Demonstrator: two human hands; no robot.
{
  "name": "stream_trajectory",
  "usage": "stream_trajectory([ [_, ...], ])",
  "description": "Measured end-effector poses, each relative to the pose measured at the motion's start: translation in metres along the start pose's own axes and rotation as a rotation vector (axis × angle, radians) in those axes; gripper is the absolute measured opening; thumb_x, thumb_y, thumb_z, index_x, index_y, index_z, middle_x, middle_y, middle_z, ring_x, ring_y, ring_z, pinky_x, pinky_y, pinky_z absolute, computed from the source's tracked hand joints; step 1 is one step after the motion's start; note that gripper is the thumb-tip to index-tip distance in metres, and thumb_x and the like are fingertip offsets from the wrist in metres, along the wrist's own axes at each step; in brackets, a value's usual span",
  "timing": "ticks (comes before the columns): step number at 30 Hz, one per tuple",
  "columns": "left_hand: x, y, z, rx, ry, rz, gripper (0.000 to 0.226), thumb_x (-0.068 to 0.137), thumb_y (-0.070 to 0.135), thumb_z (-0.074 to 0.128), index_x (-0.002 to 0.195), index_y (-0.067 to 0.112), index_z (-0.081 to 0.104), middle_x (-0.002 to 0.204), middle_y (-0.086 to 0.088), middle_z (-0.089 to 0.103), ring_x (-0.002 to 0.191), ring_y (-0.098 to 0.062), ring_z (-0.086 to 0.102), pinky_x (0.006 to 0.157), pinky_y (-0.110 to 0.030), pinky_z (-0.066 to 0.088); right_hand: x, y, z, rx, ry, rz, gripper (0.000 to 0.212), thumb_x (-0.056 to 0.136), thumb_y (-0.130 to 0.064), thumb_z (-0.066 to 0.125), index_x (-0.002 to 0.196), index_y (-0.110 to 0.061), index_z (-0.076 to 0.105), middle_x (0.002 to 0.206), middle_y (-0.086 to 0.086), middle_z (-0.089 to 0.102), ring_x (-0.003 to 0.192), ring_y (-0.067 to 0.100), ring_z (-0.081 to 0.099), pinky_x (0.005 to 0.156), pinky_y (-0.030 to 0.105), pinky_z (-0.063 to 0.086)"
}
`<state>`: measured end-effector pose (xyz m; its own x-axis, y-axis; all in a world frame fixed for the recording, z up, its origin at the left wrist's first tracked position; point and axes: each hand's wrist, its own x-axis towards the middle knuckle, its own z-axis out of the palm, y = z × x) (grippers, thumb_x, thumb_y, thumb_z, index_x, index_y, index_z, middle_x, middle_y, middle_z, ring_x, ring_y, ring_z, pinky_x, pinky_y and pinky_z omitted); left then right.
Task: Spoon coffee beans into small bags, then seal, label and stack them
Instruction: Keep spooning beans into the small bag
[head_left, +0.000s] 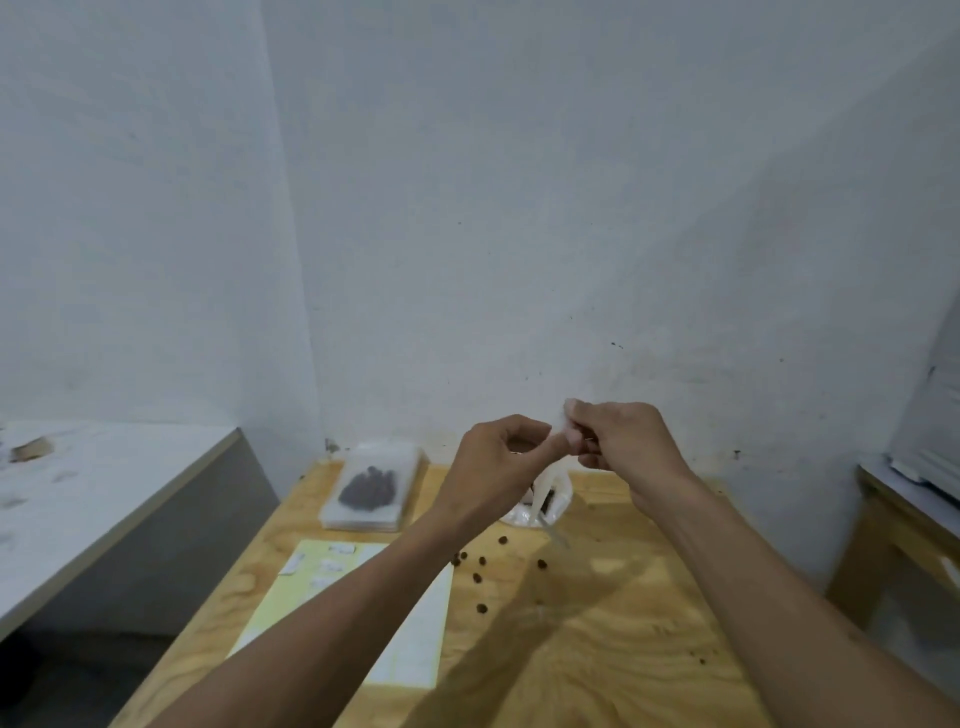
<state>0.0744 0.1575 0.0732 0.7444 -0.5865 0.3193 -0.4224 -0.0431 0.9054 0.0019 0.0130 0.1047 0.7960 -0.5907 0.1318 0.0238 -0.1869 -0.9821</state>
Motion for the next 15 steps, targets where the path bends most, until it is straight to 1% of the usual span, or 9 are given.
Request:
stream_trajectory([
  [3,-0.002,0.004,0.000,-0.064,-0.001,-0.029,0.039,0.084,0.055,0.075,0.099,0.019,0.078,0.094,0.004,0.079,0.093,-0.013,0.075,0.092,-0.046,0.058,-0.002,0.005,0.005,-0.103,-0.040,-0.077,0.034,0.098,-0.031,0.065,0.074,-0.008,0.072,0.065,0.002,0.074,0.064,0.015,0.071,0.064,0.026,0.057],
  [5,-0.001,0.007,-0.004,-0.086,-0.014,-0.040,0.030,0.087,0.044,0.076,0.097,0.016,0.079,0.091,0.001,0.080,0.091,-0.020,0.076,0.093,-0.050,0.057,-0.001,0.007,0.008,-0.175,-0.057,-0.118,0.035,0.099,-0.035,0.064,0.075,-0.010,0.072,0.066,0.002,0.075,0.068,0.019,0.074,0.069,0.031,0.060],
  [6,0.000,0.008,-0.006,-0.090,-0.021,-0.046,0.026,0.089,0.038,0.076,0.097,0.014,0.079,0.090,-0.001,0.080,0.091,-0.024,0.076,0.092,-0.050,0.057,-0.001,0.007,0.009,-0.194,-0.068,-0.136,0.036,0.099,-0.036,0.063,0.075,-0.010,0.072,0.067,0.000,0.075,0.069,0.019,0.074,0.072,0.033,0.061],
  [8,0.001,0.009,-0.011,-0.096,-0.040,-0.058,0.022,0.093,0.030,0.073,0.096,0.009,0.080,0.087,-0.003,0.080,0.088,-0.026,0.075,0.092,-0.048,0.058,-0.001,0.007,0.010,-0.209,-0.086,-0.162,0.035,0.098,-0.038,0.063,0.079,-0.009,0.072,0.070,-0.002,0.076,0.070,0.018,0.075,0.071,0.031,0.061],
  [10,0.004,0.009,-0.017,-0.100,-0.043,-0.069,0.029,0.097,0.024,0.066,0.090,-0.002,0.077,0.081,-0.011,0.077,0.080,-0.026,0.074,0.090,-0.049,0.059,0.000,0.007,0.010,-0.198,-0.096,-0.173,0.035,0.097,-0.038,0.063,0.082,-0.008,0.072,0.072,0.001,0.077,0.071,0.017,0.075,0.068,0.028,0.059],
  [11,0.006,0.009,-0.019,-0.097,-0.036,-0.072,0.033,0.099,0.022,0.063,0.086,-0.007,0.074,0.079,-0.016,0.075,0.077,-0.029,0.074,0.088,-0.050,0.059,0.001,0.007,0.010,-0.193,-0.101,-0.179,0.035,0.097,-0.038,0.063,0.083,-0.008,0.072,0.073,0.002,0.077,0.072,0.017,0.075,0.068,0.027,0.058],
  [12,0.007,0.008,-0.020,-0.078,-0.020,-0.070,0.035,0.099,0.021,0.060,0.083,-0.008,0.073,0.077,-0.018,0.075,0.077,-0.031,0.074,0.086,-0.050,0.060,0.002,0.007,0.010,-0.194,-0.106,-0.184,0.035,0.097,-0.038,0.063,0.084,-0.007,0.072,0.073,0.003,0.076,0.072,0.017,0.075,0.068,0.027,0.058],
  [13,0.009,0.008,-0.020,-0.034,0.005,-0.057,0.035,0.099,0.021,0.060,0.082,-0.005,0.074,0.075,-0.015,0.075,0.075,-0.031,0.075,0.083,-0.048,0.061,0.004,0.007,0.010,-0.197,-0.109,-0.188,0.035,0.097,-0.038,0.063,0.084,-0.007,0.072,0.073,0.003,0.076,0.072,0.017,0.074,0.069,0.027,0.058],
  [15,0.011,0.006,-0.019,0.118,0.073,0.004,0.031,0.098,0.021,0.061,0.080,0.003,0.077,0.072,-0.010,0.076,0.067,-0.026,0.074,0.074,-0.044,0.062,0.007,0.008,0.012,-0.200,-0.118,-0.186,0.035,0.098,-0.034,0.064,0.083,-0.004,0.072,0.074,0.004,0.076,0.070,0.017,0.074,0.071,0.029,0.059],
])
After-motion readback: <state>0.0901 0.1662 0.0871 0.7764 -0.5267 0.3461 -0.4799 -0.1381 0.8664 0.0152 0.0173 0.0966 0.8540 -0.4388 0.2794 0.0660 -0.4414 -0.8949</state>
